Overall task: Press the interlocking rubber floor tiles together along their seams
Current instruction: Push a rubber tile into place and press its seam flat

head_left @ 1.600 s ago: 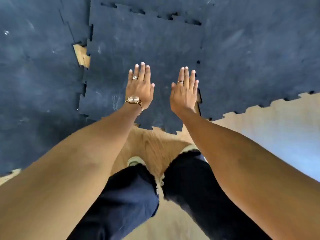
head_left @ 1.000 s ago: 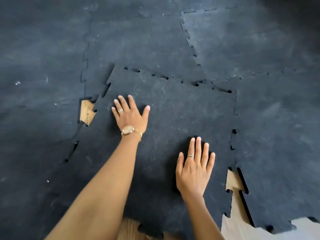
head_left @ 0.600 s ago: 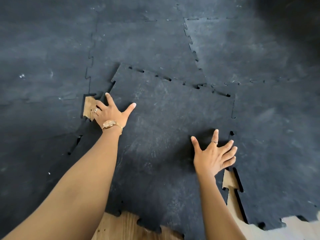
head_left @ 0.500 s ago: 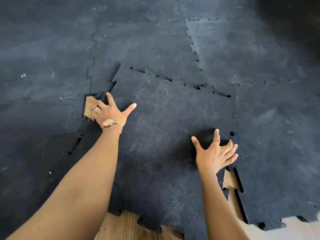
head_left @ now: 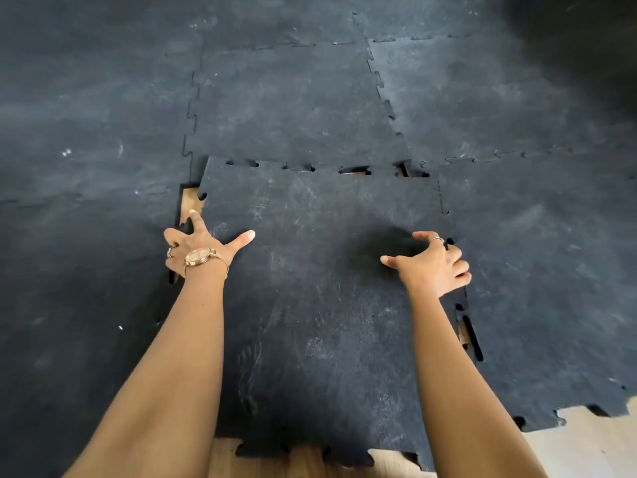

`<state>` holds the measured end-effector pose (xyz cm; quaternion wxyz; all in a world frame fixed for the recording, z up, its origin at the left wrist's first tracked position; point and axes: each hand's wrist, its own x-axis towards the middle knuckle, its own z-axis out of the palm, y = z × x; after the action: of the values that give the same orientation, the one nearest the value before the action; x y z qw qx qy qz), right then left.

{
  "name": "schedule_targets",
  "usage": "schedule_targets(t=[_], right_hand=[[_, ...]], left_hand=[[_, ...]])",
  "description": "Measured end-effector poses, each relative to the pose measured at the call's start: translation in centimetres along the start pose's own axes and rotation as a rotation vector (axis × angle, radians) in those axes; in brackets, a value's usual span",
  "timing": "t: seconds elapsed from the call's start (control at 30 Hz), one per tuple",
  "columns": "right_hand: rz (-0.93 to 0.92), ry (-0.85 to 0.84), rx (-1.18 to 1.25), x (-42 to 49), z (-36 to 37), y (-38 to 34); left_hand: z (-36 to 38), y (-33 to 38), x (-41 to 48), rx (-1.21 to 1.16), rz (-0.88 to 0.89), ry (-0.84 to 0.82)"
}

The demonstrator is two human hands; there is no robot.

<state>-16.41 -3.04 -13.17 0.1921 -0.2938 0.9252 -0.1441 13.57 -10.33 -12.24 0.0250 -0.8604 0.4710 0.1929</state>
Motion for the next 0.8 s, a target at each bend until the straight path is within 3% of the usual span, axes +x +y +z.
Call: schedule_targets(t=[0.27, 0.6, 0.73, 0.8], right_hand=[[0.011, 0.011, 0.107, 0.3, 0.4, -4.2], [0.069, 0.084, 0.104, 2.4, 1.6, -3.6], [-0.006, 0.187, 0.07, 2.1, 2.1, -2.7], [-0.046, 0.197, 0.023, 1.3, 2.5, -2.5]], left_hand=[[-0.6, -2.6, -1.8, -0.025, -0.152, -0.015], [-0.9, -1.6, -1.6, 0.139, -0.117, -0.07], [-2.7, 0.6, -0.7, 0.274, -0.186, -0.207], [-2.6, 3.0, -1.2, 0.253, -0.089, -0.165]])
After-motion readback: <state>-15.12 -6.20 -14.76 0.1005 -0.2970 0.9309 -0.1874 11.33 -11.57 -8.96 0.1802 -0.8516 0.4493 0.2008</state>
